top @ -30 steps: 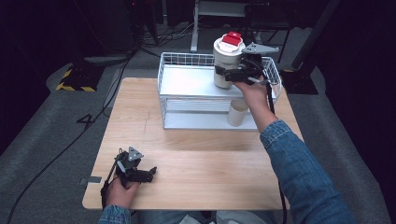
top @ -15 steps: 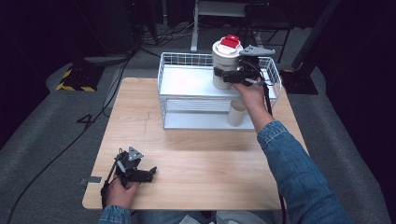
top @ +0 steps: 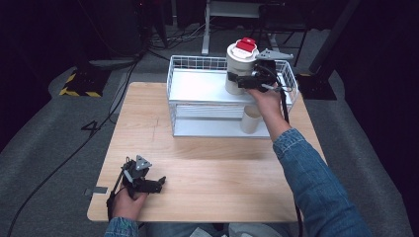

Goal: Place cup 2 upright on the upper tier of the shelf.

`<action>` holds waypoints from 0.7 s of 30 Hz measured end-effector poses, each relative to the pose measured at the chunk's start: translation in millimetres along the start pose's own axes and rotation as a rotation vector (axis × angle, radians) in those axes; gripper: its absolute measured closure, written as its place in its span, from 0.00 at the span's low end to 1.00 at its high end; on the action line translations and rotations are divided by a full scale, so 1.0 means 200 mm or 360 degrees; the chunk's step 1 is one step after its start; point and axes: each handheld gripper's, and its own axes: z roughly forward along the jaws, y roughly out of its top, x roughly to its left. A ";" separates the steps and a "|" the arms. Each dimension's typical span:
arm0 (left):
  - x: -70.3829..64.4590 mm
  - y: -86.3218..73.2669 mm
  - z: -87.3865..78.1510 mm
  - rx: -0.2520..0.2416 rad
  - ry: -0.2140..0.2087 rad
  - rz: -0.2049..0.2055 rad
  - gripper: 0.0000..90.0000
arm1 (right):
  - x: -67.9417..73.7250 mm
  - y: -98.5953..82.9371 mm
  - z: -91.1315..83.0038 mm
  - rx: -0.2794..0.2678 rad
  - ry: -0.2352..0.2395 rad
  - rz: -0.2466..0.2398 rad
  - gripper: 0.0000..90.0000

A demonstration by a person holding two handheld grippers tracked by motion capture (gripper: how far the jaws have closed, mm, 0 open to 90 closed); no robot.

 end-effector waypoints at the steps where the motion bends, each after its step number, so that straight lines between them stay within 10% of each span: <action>1: 0.00 0.00 0.00 0.0000 0.0000 0.0000 0.00 | 0.00 0.00 0.00 -0.0001 0.0000 -0.0004 0.14; 21: 0.00 0.00 0.00 0.0000 0.0000 0.0000 0.00 | 0.00 0.00 0.00 -0.0040 -0.0015 0.0026 0.00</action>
